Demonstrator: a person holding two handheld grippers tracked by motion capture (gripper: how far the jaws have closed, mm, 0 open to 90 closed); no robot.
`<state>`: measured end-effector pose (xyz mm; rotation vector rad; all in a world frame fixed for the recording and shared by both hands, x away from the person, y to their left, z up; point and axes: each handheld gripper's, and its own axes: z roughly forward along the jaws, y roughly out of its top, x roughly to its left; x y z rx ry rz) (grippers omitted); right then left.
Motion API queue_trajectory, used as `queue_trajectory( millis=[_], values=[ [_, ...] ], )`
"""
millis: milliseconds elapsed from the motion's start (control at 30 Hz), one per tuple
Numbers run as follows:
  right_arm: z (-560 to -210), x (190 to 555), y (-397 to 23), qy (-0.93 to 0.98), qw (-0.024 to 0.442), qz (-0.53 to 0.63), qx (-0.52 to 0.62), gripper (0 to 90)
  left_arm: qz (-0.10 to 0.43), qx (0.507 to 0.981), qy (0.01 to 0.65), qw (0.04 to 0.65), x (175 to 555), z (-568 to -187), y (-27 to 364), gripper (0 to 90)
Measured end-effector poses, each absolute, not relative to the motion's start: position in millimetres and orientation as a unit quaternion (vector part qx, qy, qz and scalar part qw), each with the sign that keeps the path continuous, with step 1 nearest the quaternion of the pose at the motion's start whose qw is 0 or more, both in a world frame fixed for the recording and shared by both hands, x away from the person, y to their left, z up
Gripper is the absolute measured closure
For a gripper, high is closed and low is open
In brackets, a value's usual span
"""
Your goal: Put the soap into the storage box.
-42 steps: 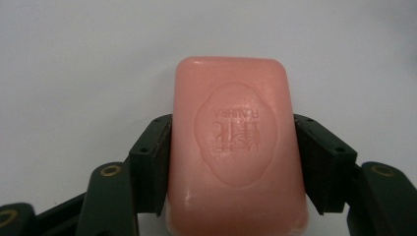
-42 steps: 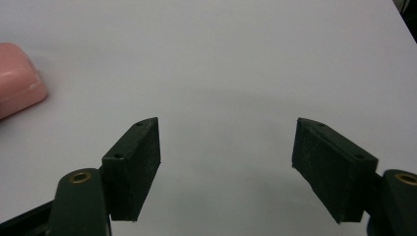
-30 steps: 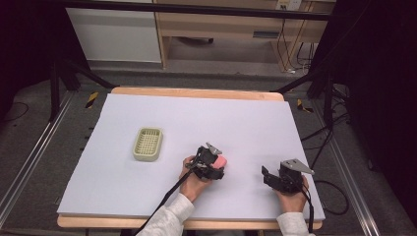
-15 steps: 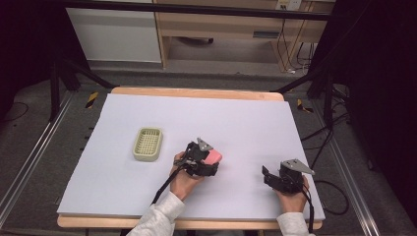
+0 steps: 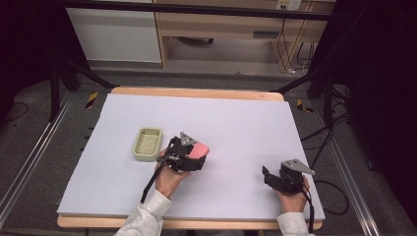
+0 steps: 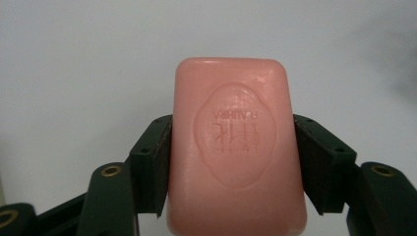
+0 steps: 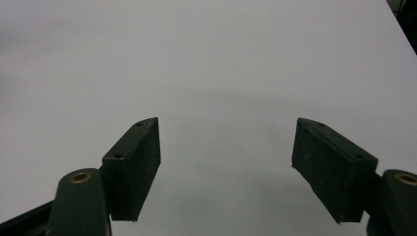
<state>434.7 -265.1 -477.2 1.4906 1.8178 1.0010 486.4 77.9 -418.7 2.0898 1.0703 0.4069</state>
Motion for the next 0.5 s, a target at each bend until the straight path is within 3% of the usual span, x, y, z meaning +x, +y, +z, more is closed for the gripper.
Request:
queue_trajectory(
  millis=[500],
  values=[
    [-477,434,-266,0.68,0.291,0.375,0.56,26.7,0.175,0.799,0.437,0.375,488,-411,107,37.0]
  ],
)
